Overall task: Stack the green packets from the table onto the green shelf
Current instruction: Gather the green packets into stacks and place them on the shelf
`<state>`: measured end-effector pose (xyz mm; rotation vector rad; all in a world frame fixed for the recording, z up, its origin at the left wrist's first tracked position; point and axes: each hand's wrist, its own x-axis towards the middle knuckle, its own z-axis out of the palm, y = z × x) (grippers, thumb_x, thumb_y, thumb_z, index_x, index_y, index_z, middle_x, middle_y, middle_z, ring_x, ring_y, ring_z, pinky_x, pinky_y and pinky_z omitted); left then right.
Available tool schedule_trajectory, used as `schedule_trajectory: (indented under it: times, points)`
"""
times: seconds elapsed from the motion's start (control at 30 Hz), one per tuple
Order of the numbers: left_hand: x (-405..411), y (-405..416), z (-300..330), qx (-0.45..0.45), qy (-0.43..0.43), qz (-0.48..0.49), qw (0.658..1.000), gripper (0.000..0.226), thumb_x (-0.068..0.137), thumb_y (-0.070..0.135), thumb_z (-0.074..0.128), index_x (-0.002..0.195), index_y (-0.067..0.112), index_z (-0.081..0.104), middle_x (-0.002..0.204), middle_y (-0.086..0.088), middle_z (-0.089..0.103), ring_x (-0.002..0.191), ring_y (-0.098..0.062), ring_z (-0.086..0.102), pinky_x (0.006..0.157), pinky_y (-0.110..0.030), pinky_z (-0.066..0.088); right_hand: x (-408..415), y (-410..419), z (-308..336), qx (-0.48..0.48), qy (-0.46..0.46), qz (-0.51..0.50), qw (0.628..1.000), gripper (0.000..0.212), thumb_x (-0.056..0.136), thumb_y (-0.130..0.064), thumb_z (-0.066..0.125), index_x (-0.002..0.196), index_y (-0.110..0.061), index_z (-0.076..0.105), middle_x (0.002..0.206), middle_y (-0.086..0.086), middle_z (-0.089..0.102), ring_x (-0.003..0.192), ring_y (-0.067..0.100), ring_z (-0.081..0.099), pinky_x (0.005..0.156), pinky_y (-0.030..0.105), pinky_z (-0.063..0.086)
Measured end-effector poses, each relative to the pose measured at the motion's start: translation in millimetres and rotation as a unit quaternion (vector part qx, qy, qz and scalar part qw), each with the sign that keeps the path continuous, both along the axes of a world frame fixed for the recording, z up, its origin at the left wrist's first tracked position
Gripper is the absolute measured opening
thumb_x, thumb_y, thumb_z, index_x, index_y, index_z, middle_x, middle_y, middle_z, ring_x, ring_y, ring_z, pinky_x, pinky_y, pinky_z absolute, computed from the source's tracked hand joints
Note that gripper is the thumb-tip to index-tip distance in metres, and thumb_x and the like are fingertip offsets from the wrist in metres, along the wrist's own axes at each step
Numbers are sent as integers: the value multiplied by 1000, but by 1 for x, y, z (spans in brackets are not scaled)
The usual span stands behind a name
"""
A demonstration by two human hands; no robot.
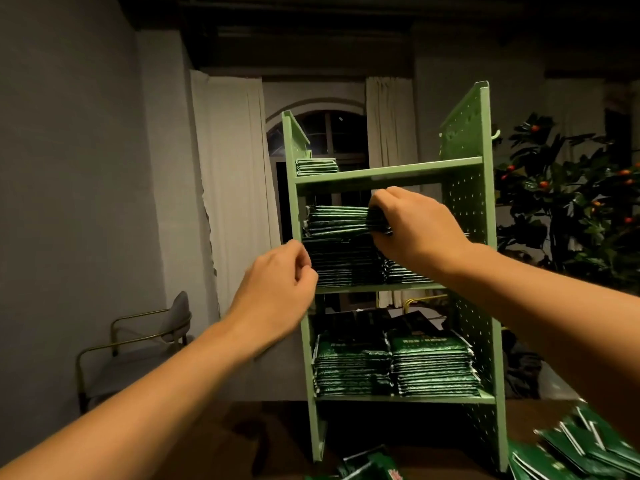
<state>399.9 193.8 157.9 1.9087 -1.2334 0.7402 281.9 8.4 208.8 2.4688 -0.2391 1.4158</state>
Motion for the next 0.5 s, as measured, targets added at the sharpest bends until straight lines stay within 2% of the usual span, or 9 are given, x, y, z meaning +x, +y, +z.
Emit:
schedule_trajectory:
  times: [0.1,0.17,0.27,0.33,0.4,0.43,0.5]
  points:
    - [8,-15,5,22,-124,23,992,10,98,23,48,88,19,50,80,7,51,72,-16,50,64,-36,46,16,-6,-1,0,18,-8,1000,31,89,-21,69,116,-16,57,111,3,61,100,24,59,79,35,52]
    - [11,-26,11,30,-194,40,980,11,99,25,48,90,19,47,82,6,46,73,-17,45,62,-33,39,25,-10,-1,7,47,-10,999,34,89,-21,71,120,-15,57,115,4,62,105,25,59,86,36,53]
    - [18,-44,20,37,-236,66,969,11,100,28,46,91,21,42,85,6,45,75,-16,45,63,-29,31,29,-14,3,10,78,-3,997,46,88,-28,74,128,-16,55,122,4,58,110,24,58,90,36,53]
    - [25,-54,20,38,-245,87,965,12,100,29,45,92,22,41,86,5,45,76,-17,47,64,-29,32,23,-16,2,-44,44,-34,997,60,82,-37,78,131,-15,50,123,6,53,102,22,56,80,34,52]
    - [30,-62,19,30,-248,95,964,13,99,29,46,91,22,40,83,5,44,74,-17,46,63,-29,32,16,-16,-5,-131,5,-42,991,51,78,-36,80,116,-11,55,106,8,57,80,18,49,65,30,42]
    - [31,-64,18,27,-250,96,963,13,98,28,47,90,22,39,82,5,43,73,-18,46,63,-29,31,14,-15,-10,-165,0,-27,986,40,79,-31,78,107,-10,58,95,8,59,73,16,45,61,29,37]
    - [32,-67,17,24,-256,98,961,13,97,27,48,90,22,38,81,5,42,71,-18,45,62,-30,31,16,-16,-22,-205,33,-16,978,19,84,-26,70,93,-10,63,82,6,62,66,18,48,58,29,37]
